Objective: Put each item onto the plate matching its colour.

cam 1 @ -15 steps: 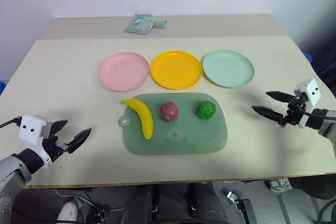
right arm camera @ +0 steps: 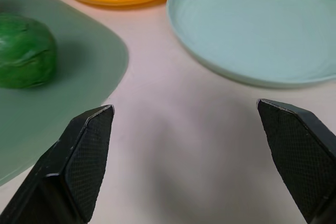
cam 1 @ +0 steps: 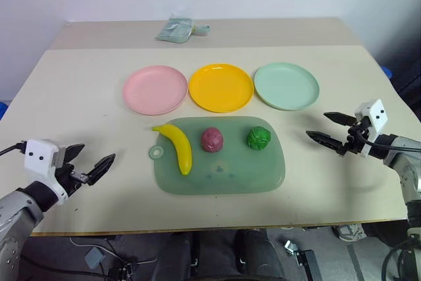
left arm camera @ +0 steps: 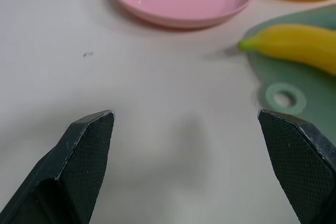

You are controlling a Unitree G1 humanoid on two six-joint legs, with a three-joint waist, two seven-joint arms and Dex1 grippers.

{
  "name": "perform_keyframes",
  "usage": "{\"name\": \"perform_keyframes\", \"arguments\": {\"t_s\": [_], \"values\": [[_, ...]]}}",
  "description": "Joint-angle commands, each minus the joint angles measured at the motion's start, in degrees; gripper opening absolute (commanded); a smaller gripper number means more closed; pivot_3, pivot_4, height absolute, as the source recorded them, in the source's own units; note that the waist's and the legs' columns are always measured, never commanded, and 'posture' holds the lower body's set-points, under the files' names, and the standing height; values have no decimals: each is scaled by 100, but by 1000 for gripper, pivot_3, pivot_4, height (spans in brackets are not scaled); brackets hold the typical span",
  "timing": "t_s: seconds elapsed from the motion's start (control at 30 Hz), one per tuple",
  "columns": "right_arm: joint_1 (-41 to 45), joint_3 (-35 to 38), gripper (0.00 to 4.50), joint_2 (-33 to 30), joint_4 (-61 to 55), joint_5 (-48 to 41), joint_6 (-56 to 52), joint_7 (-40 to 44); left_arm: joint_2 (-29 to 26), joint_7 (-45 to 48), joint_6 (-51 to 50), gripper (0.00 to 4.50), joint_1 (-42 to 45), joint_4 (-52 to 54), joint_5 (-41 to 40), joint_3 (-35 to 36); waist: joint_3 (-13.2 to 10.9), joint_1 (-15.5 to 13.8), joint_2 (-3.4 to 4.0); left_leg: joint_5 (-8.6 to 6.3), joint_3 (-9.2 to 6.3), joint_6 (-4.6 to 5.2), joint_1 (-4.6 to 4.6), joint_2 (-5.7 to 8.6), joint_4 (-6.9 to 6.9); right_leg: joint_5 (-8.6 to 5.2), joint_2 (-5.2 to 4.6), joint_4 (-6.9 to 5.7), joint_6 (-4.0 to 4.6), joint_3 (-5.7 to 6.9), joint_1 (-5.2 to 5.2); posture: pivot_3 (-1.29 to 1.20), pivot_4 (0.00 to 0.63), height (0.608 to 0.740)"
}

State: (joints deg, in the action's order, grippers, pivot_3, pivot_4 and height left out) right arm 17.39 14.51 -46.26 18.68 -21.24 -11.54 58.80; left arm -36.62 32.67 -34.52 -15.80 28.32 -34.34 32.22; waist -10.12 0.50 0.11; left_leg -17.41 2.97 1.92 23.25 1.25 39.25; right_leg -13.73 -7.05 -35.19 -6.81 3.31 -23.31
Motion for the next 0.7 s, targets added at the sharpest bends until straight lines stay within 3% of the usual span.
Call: {"name": "perform_keyframes", "arguments": {"t_s": [0.03, 0.37, 0.53, 0.7], "values": [[29, 199, 4463, 24, -196, -35, 168, -166, 41, -125, 7, 4500, 247, 202, -37, -203, 0, 3, 0, 0, 0, 0, 0, 0, 0, 0, 1, 0, 0, 0, 0, 0, 150, 740], [-670, 462, 4463, 103, -1205, -274, 18, -437, 275, -325, -660, 4500, 1281, 329, -623, -1116, 1, -17, 1, 1, 1, 0, 0, 0, 4, 1, 13, -2, -2, 1, 5, 0, 150, 740], [-754, 457, 4463, 20, -1728, -488, -192, -316, 447, -1285, -1646, 4500, 2059, 630, -437, -2035, 1, -43, 1, 3, 1, 0, -1, 1, 6, 2, 24, -5, -3, 0, 7, 0, 150, 740], [-793, 385, 4463, -57, -2349, -665, -449, -197, 1227, -2419, -2866, 4500, 2803, 651, -801, -2109, 1, -119, 0, 3, 1, 1, -2, 2, 8, 2, 28, -6, -4, 0, 7, 0, 150, 740]]}}
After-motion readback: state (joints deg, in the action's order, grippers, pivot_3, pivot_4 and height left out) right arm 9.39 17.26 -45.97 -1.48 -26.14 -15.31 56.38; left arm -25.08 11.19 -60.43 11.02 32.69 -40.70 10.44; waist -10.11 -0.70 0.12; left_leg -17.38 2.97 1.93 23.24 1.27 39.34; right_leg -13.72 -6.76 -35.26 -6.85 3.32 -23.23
